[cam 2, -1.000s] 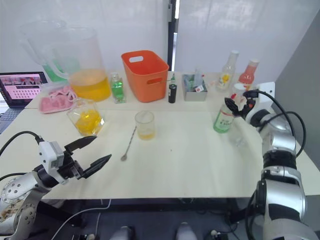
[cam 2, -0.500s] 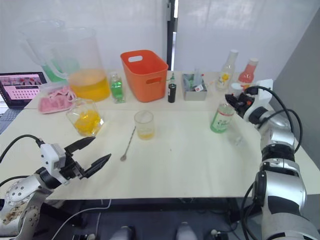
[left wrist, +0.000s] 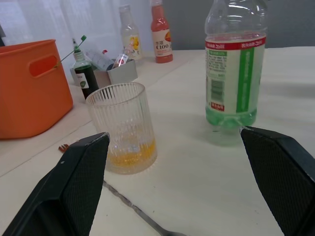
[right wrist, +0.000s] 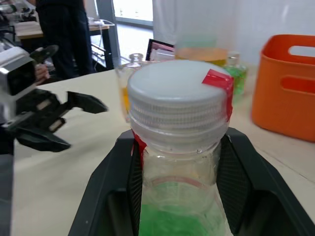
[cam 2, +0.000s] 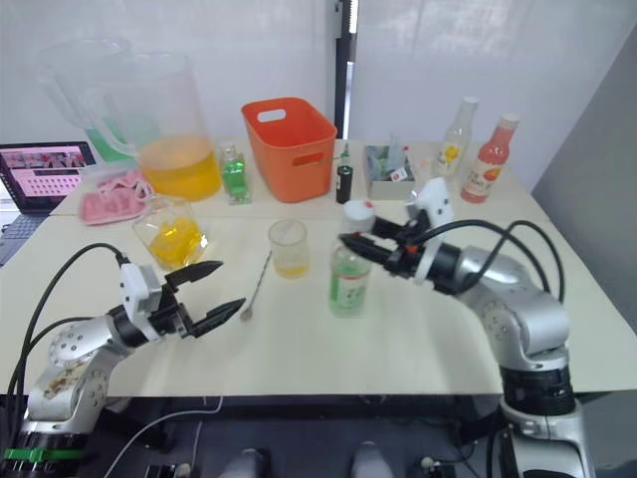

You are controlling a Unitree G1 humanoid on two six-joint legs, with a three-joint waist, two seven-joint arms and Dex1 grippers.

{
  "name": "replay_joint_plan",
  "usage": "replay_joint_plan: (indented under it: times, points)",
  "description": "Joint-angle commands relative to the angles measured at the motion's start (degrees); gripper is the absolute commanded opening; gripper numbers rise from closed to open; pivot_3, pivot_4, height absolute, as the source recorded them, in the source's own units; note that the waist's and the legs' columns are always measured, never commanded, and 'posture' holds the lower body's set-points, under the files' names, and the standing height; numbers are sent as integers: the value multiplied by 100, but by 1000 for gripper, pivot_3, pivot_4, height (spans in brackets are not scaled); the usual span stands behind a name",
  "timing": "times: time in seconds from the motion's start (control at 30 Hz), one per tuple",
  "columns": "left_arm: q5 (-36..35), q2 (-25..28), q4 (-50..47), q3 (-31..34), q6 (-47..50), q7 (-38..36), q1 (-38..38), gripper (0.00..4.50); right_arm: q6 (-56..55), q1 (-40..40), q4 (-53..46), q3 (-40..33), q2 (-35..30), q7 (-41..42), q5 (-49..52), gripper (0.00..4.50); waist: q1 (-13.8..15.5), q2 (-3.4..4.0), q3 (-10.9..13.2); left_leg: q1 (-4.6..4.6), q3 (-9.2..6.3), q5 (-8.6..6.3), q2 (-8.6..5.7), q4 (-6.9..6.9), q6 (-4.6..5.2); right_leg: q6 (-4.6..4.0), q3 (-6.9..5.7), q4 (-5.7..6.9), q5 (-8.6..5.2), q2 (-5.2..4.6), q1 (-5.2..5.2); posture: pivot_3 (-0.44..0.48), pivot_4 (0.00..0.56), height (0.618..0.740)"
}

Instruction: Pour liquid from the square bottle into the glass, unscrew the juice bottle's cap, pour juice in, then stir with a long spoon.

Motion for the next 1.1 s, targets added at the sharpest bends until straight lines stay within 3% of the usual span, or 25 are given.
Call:
replay_joint_plan:
  times: [0.03, 0.3, 0.6, 0.67, 0.77, 0.87, 1.1]
  points:
    - [-78, 107, 0, -33, 32, -146, -243, 4500, 124, -154, -490, 86, 276, -551, 56, 1514, -2, -1, -1, 0, 0, -1, 0, 0, -2, 0, 0, -1, 0, 0, 1, 0, 150, 717]
    - [-329, 431, -136, 5, 410, -562, -428, 4500, 531, -15, -909, 505, 823, -1388, -13, 1514, -1, -1, -1, -27, 0, 7, 2, -8, 11, -2, -1, 5, 1, 2, -31, 0, 150, 717]
    - [-298, 805, 47, 205, 325, -842, -362, 4500, 393, 382, -807, 981, 824, -1600, -579, 1514, -2, -2, -1, -28, -1, 7, 3, -8, 11, -2, -2, 4, 1, 3, -33, 0, 150, 717]
    - [-289, 890, 103, 262, 299, -903, -331, 4500, 340, 406, -792, 992, 819, -1540, -593, 2528, -8, -3, -2, -24, 0, 6, 4, -8, 10, -3, -3, 4, 2, 3, -32, 0, 150, 717]
    - [-297, 926, 102, 289, 297, -938, -307, 4500, 319, 361, -794, 954, 743, -1361, -528, 3513, -8, -3, -2, -23, 0, 5, 4, -9, 9, -4, -3, 3, 2, 2, -31, 0, 150, 717]
    - [-316, 915, 44, 373, 336, -851, -259, 4500, 340, 487, -764, 584, 190, -660, -179, 4484, 25, -3, -2, -28, 0, 6, 4, -8, 9, -4, -4, 2, 2, 1, -31, 0, 150, 717]
    - [-392, 930, -34, 433, 405, -904, -143, 4500, 46, 365, -99, 255, -935, 1180, 239, 4484, 47, -5, -2, -30, 0, 5, 6, -6, 9, -4, -5, -4, 2, 2, -34, 0, 150, 717]
